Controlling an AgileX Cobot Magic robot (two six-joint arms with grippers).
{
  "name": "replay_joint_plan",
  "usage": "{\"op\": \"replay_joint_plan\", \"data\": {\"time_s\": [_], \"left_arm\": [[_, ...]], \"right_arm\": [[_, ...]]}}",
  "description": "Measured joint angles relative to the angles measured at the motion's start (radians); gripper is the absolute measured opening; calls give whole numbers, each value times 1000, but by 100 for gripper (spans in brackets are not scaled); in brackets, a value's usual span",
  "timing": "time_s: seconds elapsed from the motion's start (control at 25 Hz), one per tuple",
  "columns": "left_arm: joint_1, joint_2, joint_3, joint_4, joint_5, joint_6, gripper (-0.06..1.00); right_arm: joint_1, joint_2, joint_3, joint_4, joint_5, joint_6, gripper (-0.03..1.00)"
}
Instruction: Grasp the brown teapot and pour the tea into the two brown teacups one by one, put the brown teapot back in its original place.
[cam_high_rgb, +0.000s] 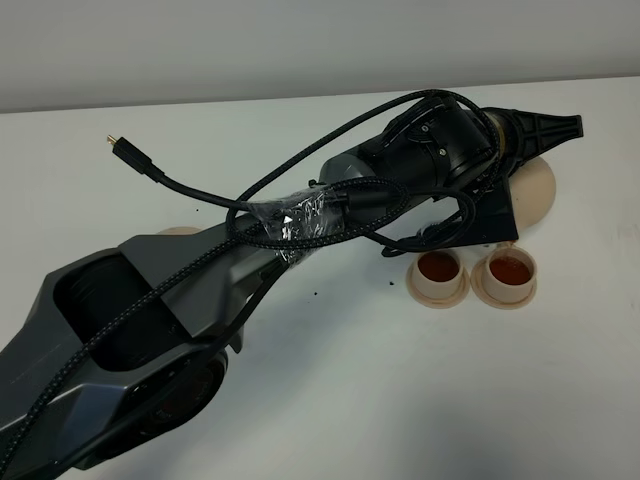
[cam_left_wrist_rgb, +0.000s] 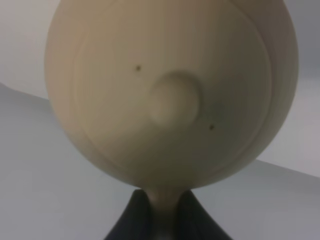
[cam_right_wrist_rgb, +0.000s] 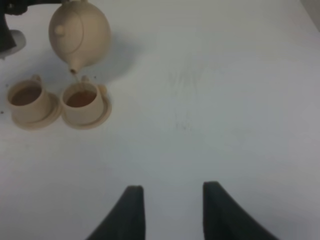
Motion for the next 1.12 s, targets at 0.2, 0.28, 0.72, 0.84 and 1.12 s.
{"op": "replay_joint_plan", "data": {"time_s": [0.2,0.28,0.72,0.84,1.12], "left_arm": [[-9,0,0,2,-4,0,15],[-9,0,0,3,-4,0,15],[-31,0,0,49,-4,0,15],[-33,0,0,52,-4,0,15],[-34,0,0,58,-3,0,15]], "right_arm": [[0,0,0,0,0,0,31],[0,0,0,0,0,0,31],[0,0,0,0,0,0,31],[0,0,0,0,0,0,31],[0,0,0,0,0,0,31]]}}
